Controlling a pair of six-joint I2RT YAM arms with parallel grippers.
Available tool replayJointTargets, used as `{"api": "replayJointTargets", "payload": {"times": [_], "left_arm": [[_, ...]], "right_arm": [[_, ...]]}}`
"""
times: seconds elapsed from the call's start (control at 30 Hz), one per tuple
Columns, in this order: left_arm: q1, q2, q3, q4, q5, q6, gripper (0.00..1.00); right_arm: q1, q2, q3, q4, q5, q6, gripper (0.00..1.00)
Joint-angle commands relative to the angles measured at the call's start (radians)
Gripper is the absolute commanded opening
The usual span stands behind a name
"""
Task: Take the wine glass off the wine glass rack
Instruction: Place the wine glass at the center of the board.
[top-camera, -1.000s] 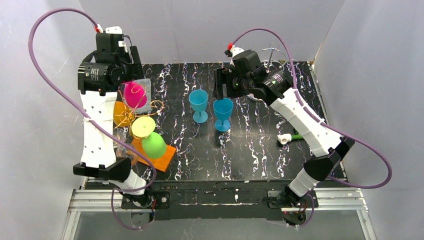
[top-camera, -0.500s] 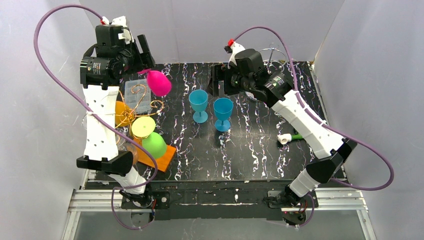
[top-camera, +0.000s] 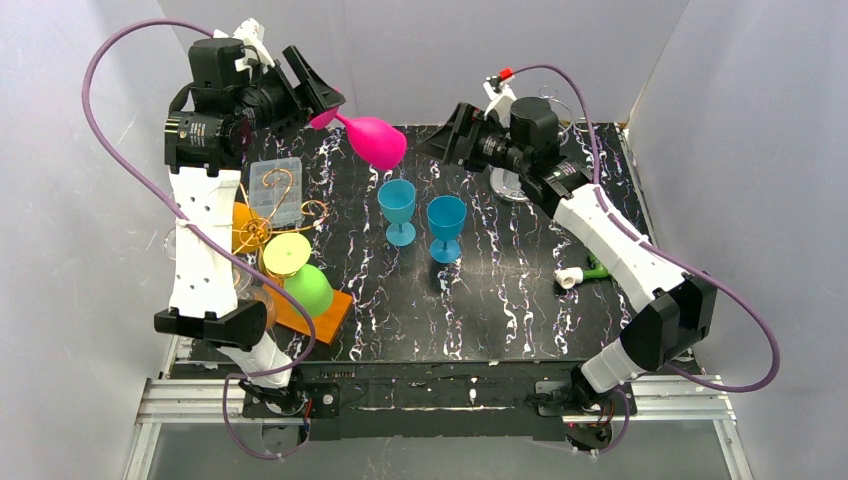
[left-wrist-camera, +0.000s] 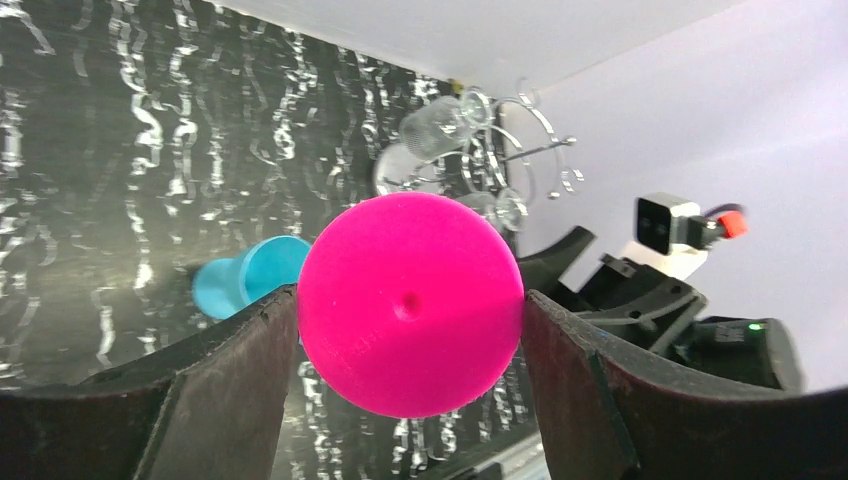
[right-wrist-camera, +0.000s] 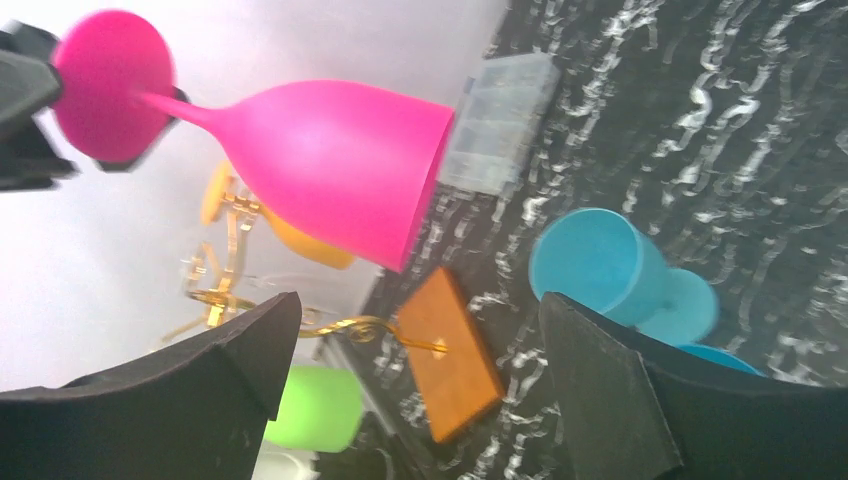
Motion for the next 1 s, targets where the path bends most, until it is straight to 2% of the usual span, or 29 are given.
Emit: {"api": "replayJointTargets", "payload": {"times": [0.0,0.13,0.27,0.4,0.57,0.7,0.87,0.97], "left_arm": [[-0.002,-0.050,-0.039,0.131,0.126,-0.154,0.57],[-0.002,-0.051,-0.060,0.189,0.169,-0.220,0.57],[-0.002,-0.059,-0.107,0.257,0.209,-0.284,0.57],[-0.002,-0.090,-0.185,0.335,0.238,-0.336,0.57],[-0.002,-0.135,-0.304,0.458,0.282,-0.414,0.57],[-0.002,-0.156,-0.353,0.497,0.310,-0.441,0.59],[-0.009,-0.192,-0.394,0.506,0.336,-0.417,0.77],[-0.026,-0.200,-0.357,0.396,0.324,-0.313,0.93]], "right_arm": [[-0.034,-0.042,-0.054,0.384,-0.138,0.237,0.99],[-0.058,-0.035,-0.105,0.569,-0.156,0.364,0.98],[-0.066,-0.012,-0.123,0.695,-0.174,0.466,0.92],[-0.078,0.000,-0.144,0.807,-0.180,0.568,0.76],[-0.087,0.021,-0.155,0.922,-0.188,0.678,0.52],[-0.090,0.026,-0.172,0.993,-0.190,0.750,0.32],[-0.091,-0.003,-0.167,0.945,-0.191,0.725,0.01],[-0.095,-0.046,-0.157,0.837,-0.195,0.662,0.01]]}}
